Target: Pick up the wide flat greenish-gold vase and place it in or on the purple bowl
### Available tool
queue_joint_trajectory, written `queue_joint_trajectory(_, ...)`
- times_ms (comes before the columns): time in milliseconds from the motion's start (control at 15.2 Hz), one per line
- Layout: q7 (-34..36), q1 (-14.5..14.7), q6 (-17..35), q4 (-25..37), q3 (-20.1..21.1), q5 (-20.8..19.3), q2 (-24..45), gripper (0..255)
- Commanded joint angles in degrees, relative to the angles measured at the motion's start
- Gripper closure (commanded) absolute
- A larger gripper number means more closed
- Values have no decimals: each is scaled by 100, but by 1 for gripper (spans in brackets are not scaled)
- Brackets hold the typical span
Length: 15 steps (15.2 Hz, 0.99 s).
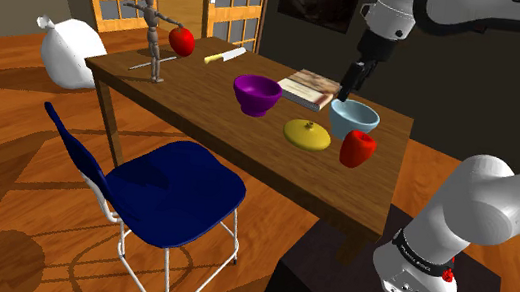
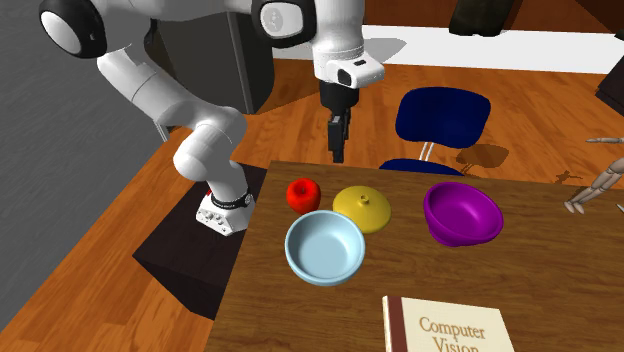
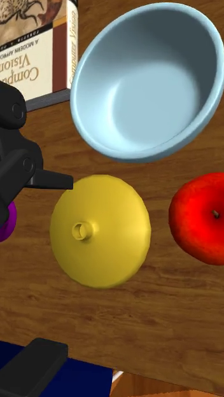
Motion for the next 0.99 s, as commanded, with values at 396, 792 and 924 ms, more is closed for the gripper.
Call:
queue_joint_trajectory(396, -351, 68, 1778, -770, -284, 0, 974, 0)
queue_joint_trajectory(792, -356, 59, 2294, -1019, -315, -22, 1240, 0)
queue_joint_trajectory(924, -352, 52, 2536, -1128, -325, -35, 1373, 0)
